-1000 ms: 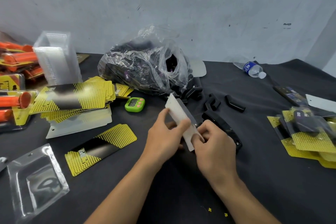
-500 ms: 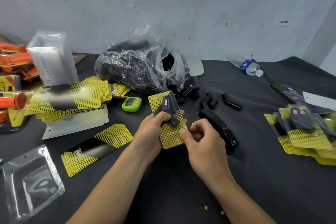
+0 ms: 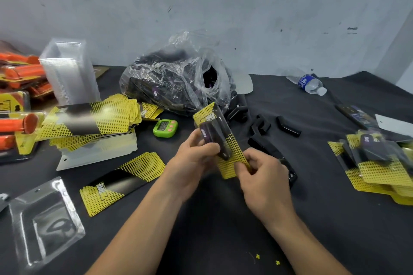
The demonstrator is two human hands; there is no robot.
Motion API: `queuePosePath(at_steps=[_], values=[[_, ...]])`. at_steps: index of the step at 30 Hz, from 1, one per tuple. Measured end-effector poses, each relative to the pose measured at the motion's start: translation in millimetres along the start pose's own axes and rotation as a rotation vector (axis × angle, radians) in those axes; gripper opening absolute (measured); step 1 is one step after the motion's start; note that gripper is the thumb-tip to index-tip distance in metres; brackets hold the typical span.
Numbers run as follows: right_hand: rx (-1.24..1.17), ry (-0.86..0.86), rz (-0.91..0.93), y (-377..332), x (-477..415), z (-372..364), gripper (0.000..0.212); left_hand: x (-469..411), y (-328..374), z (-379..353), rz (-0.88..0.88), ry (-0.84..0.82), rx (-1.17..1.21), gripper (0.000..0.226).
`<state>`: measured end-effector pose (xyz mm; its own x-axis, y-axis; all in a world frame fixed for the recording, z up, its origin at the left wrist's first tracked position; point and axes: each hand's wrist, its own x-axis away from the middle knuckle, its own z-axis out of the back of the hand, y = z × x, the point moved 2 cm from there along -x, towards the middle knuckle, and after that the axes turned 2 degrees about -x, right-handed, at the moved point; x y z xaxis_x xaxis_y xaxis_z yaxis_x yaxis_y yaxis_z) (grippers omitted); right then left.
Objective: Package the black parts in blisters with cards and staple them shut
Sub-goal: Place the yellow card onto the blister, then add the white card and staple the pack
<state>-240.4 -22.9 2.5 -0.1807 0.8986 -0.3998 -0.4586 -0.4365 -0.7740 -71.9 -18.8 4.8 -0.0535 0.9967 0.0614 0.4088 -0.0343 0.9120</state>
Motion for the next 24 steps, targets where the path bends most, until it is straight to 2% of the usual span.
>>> queuePosePath(at_steps=[4, 7, 10, 14, 18, 24], values=[[0.191, -0.029, 0.094, -3.0, -3.5, 7.7, 0.02, -1.2, 2.6, 7.0, -0.004, -0.007, 0.077, 0.073], [0.031, -0.061, 0.013, -1.5, -4.1, 8.6, 0.02, -2.0, 2.8, 9.8, 0.011, -0.031, 0.086, 0.067], [-0.24, -0.13, -0.164, 3.2, -2.8, 1.5, 0.022, -3.3, 3.9, 8.7, 0.03, -0.014, 0.055, 0.05], [-0.528, -0.227, -0.378, 7.2, -0.2, -11.1, 0.018, -5.8, 1.5, 7.9, 0.059, 0.087, -0.037, 0.046], [-0.526, -0.302, -0.495, 8.6, 0.4, -19.7, 0.02, -8.5, -0.3, 12.1, 0.024, 0.173, -0.053, 0.026], [-0.626, -0.281, -0.568, 8.0, -1.5, -18.9, 0.019, -9.2, -3.1, 10.2, 0.036, 0.182, -0.064, 0.019]])
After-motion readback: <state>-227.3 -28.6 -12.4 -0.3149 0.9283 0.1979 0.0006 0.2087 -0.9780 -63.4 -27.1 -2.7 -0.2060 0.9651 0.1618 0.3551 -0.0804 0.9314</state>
